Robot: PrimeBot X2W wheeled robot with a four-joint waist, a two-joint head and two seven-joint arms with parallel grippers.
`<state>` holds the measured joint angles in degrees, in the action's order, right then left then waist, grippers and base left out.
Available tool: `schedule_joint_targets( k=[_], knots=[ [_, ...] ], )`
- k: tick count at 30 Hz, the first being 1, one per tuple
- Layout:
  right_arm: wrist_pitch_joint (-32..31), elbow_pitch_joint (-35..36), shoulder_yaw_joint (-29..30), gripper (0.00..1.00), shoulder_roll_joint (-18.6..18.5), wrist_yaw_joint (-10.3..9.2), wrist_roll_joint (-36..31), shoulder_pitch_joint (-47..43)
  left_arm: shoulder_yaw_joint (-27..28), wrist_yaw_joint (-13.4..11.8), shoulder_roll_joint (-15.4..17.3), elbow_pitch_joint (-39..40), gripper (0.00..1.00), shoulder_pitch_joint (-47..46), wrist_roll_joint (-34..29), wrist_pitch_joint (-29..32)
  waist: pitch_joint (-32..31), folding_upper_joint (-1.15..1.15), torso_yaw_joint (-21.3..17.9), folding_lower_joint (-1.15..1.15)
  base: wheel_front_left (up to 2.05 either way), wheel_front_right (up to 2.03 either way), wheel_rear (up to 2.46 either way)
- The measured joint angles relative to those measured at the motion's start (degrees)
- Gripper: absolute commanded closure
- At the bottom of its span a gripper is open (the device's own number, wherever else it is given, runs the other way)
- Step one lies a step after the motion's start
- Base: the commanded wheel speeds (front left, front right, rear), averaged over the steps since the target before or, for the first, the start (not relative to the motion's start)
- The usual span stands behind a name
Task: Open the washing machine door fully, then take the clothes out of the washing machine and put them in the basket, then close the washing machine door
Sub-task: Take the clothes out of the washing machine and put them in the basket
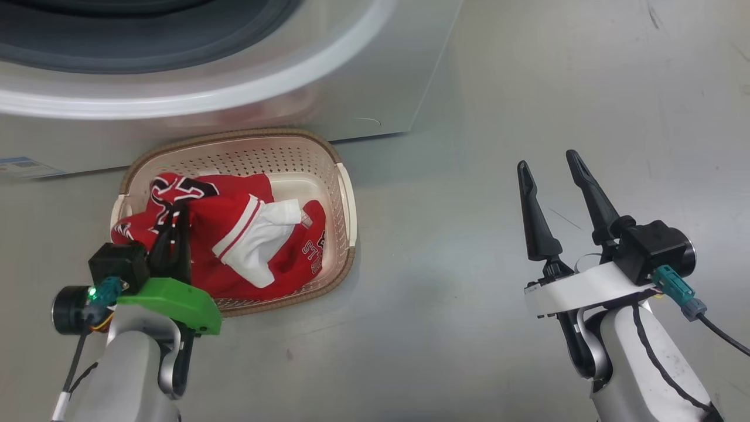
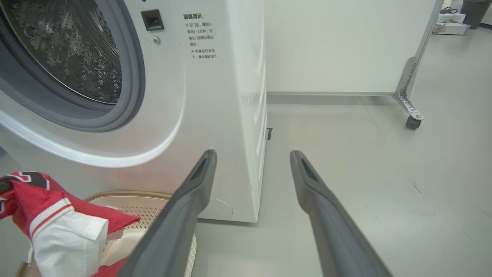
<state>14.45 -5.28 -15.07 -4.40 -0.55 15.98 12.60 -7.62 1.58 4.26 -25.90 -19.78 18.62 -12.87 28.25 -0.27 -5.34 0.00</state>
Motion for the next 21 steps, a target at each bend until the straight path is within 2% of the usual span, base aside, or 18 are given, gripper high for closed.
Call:
schedule_joint_targets(
  k=[5,7,8,21],
  knots=[
    [0.0,0.0,0.2,0.00,0.3,0.00,0.0,0.5,-1.1,0.5,-0.2,-6.1,0.99,-2.4,-0.2,1.2,1.1,0.00,-1.1,0.00,0.00,0.00,0.00],
    [0.0,0.0,0.2,0.00,0.3,0.00,0.0,0.5,-1.2,0.5,-0.3,-8.2,0.13,-3.8,-0.5,1.3,1.4,0.00,-1.4,0.00,0.00,0.00,0.00],
    [0.0,0.0,0.2,0.00,0.3,0.00,0.0,0.6,-1.2,0.5,-0.3,-9.1,0.00,-4.4,-0.5,1.5,1.5,0.00,-1.5,0.00,0.00,0.00,0.00],
    [0.0,-1.0,0.1,0.00,0.7,0.00,0.1,1.1,-0.7,0.8,-0.8,-19.3,0.00,-7.8,0.3,3.2,1.0,0.00,-2.6,0.00,0.00,0.00,0.00]
  ],
)
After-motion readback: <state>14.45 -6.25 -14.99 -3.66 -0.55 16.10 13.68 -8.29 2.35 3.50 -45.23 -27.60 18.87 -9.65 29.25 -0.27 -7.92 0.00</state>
